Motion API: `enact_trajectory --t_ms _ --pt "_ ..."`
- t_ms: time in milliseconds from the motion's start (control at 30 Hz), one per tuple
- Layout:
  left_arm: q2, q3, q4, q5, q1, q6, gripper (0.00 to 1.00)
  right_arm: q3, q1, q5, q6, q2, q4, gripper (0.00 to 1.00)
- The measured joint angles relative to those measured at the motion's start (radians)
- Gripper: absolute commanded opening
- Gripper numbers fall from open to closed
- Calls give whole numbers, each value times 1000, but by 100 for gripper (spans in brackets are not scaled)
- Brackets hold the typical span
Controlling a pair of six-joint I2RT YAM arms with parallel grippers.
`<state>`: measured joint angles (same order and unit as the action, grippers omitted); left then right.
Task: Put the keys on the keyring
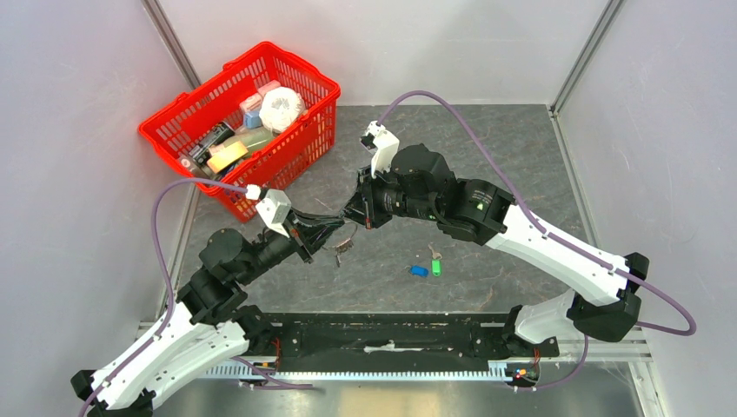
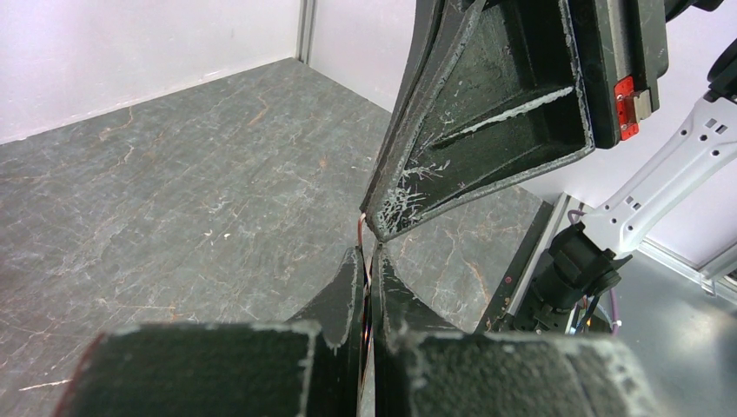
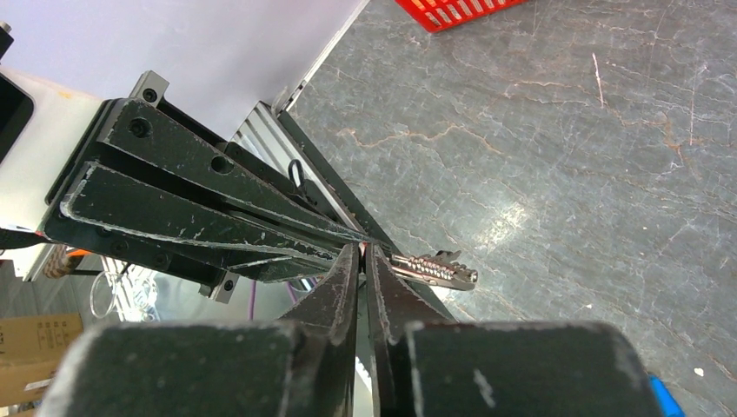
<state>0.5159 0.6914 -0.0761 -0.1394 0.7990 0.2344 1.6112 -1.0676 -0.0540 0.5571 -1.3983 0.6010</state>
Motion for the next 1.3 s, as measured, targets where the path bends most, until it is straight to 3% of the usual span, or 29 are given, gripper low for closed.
enact_trajectory --t_ms 267,700,1000,1300 --pt "0 2 -2 2 0 0 2 0 -2 -3 8 0 -10 27" --pt "-2 2 -34 8 0 0 2 -62 -9 48 19 135 -39 39" --pt "-14 2 -51 17 0 0 2 -319 14 212 35 313 -12 42" --pt "-27 2 -58 35 0 0 2 -639 78 309 101 290 41 41"
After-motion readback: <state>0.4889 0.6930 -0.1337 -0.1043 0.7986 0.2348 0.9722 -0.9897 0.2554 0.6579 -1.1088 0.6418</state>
